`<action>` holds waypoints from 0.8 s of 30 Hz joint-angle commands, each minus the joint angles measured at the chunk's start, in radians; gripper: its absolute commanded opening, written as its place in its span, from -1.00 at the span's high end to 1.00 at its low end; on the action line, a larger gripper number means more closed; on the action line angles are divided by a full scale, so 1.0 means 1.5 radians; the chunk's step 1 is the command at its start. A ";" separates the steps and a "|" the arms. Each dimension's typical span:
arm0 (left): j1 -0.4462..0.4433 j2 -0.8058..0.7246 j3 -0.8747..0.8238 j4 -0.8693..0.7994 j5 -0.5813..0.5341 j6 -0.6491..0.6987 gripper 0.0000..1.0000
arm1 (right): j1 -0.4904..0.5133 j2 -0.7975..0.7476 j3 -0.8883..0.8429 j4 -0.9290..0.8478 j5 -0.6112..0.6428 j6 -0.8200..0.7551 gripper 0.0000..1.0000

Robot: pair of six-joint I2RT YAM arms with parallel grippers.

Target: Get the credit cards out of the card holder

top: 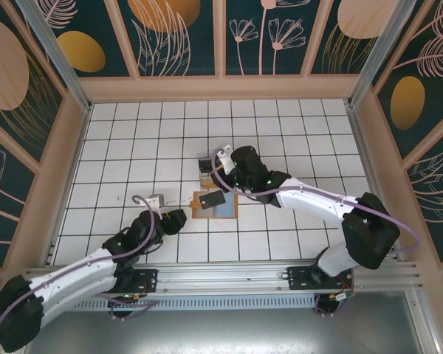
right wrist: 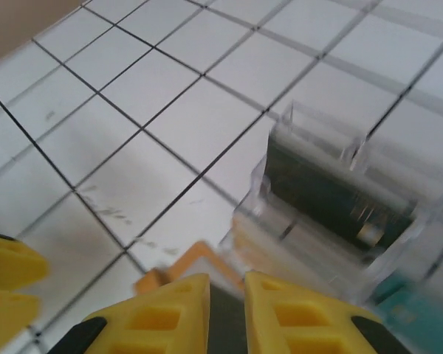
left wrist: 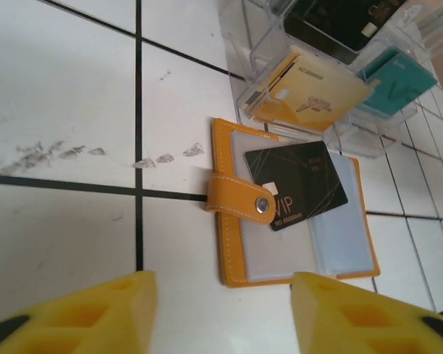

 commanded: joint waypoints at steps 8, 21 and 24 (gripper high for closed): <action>0.001 0.295 0.150 0.174 0.036 0.063 0.92 | 0.035 -0.024 -0.219 0.277 0.017 0.516 0.48; 0.002 0.458 0.200 0.214 0.021 0.065 0.99 | 0.042 0.064 -0.267 0.376 0.042 0.692 0.52; 0.002 0.490 0.202 0.226 0.024 0.061 1.00 | 0.043 0.081 -0.273 0.393 0.038 0.711 0.52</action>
